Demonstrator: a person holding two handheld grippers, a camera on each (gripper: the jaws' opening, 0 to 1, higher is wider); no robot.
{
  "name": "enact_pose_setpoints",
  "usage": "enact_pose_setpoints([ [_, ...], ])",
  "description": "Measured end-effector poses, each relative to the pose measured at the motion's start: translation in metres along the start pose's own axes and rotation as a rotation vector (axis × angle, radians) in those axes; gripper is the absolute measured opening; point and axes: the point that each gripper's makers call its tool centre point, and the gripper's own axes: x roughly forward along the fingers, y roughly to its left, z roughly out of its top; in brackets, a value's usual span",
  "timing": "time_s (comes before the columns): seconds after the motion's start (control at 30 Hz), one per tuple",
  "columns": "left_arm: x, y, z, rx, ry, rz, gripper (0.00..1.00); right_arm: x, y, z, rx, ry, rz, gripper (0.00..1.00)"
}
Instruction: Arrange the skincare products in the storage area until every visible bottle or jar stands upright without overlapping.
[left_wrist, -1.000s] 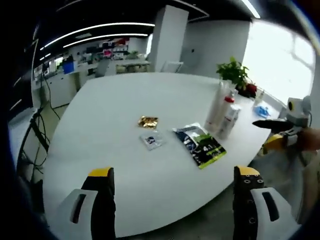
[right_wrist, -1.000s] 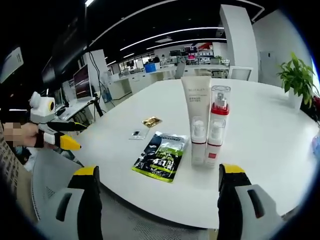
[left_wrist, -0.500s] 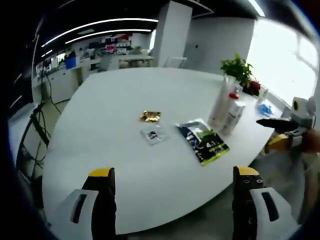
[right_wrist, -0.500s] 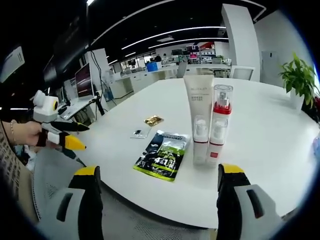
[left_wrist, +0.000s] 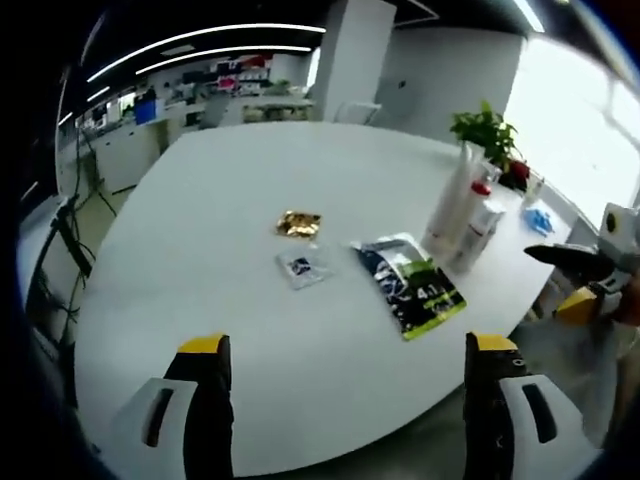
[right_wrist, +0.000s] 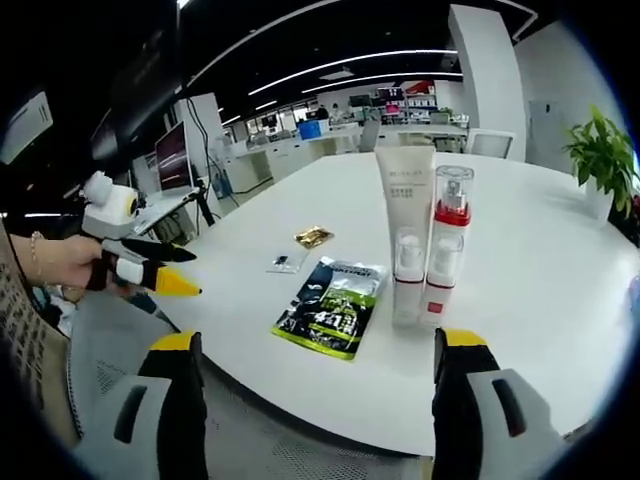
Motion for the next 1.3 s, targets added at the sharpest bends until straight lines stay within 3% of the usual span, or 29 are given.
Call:
enact_pose_setpoints([
  [0.27,0.025,-0.004,0.008,0.008,0.032,0.018,0.94,0.0,0.002,-0.001,-0.008,0.006,0.007,0.94],
  [0.43,0.045,-0.003,0.006,-0.006,0.084,0.034,0.97,0.0,0.003,-0.001,-0.005,0.008,0.016,0.94],
  [0.57,0.056,-0.002,0.005,-0.001,0.13,0.047,0.93,0.0,0.003,-0.002,-0.007,0.009,0.012,0.94],
  [1.07,0.1,0.022,0.016,-0.083,0.211,0.148,0.87,0.0,-0.002,-0.002,-0.009,0.011,-0.017,0.92],
  [1.3,0.111,0.036,0.018,-0.132,0.227,0.238,0.86,0.0,-0.004,-0.002,-0.012,0.015,-0.029,0.92],
])
